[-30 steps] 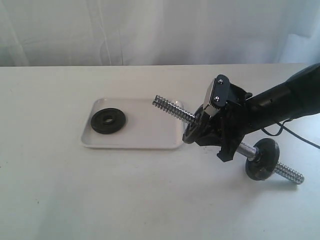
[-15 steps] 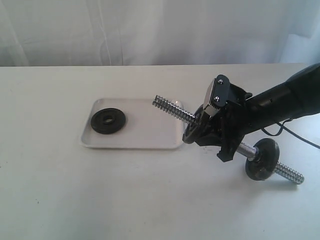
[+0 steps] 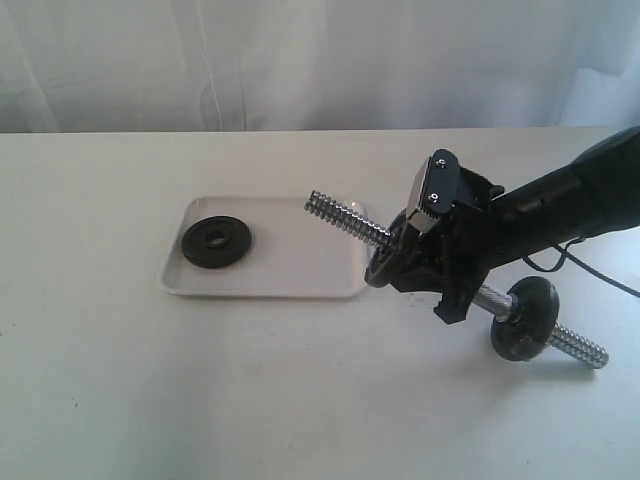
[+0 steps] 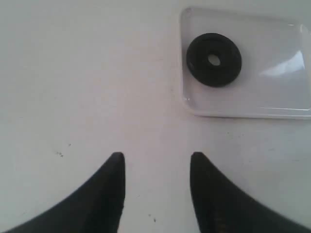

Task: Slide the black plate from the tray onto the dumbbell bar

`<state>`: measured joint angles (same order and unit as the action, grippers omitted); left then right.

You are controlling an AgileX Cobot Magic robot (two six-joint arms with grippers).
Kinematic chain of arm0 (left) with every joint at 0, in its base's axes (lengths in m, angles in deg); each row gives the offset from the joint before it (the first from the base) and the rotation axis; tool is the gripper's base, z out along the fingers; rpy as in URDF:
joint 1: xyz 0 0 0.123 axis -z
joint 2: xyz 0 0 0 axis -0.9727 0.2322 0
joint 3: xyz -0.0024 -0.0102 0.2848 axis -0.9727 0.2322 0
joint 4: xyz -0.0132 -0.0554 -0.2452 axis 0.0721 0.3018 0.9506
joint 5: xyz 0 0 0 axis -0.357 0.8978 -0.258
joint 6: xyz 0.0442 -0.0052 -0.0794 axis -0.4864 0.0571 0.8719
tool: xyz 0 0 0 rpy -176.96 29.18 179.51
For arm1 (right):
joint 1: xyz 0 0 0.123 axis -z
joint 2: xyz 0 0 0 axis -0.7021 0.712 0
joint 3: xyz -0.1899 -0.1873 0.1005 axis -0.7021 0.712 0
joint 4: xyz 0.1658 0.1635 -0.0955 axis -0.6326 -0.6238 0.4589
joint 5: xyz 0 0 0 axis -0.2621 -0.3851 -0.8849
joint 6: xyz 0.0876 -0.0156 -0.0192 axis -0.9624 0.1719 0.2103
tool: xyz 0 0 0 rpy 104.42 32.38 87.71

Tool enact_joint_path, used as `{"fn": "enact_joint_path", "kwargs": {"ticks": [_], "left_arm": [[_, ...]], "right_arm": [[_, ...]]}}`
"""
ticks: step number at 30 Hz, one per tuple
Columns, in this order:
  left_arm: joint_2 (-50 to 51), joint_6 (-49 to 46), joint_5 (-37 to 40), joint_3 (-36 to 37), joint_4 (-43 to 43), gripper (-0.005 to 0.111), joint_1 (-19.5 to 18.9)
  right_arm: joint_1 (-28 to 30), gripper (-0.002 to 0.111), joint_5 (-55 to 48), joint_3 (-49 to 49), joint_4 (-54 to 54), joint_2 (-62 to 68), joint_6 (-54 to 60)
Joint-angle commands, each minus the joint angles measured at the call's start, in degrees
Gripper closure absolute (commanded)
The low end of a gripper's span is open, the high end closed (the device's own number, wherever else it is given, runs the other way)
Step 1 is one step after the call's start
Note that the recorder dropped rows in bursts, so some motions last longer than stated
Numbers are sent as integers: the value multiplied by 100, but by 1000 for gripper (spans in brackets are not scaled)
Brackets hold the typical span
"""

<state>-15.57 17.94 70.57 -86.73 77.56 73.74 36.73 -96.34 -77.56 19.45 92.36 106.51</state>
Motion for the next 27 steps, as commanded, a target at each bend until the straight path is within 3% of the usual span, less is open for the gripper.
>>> {"fn": "enact_joint_path", "kwargs": {"ticks": [1, 5, 10, 27], "left_arm": [[662, -858, 173, -373, 791, 46, 16], [1218, -1740, 235, -600, 1631, 35, 16], [1918, -2450, 310, -935, 2342, 36, 37], [4280, -3108, 286, -2824, 2361, 21, 938]], "right_arm": [[52, 108, -293, -116, -443, -279, 69], [52, 108, -293, -116, -433, -279, 69], [52, 108, -293, -116, -286, -279, 69], [52, 108, -291, -116, -273, -279, 69]]}}
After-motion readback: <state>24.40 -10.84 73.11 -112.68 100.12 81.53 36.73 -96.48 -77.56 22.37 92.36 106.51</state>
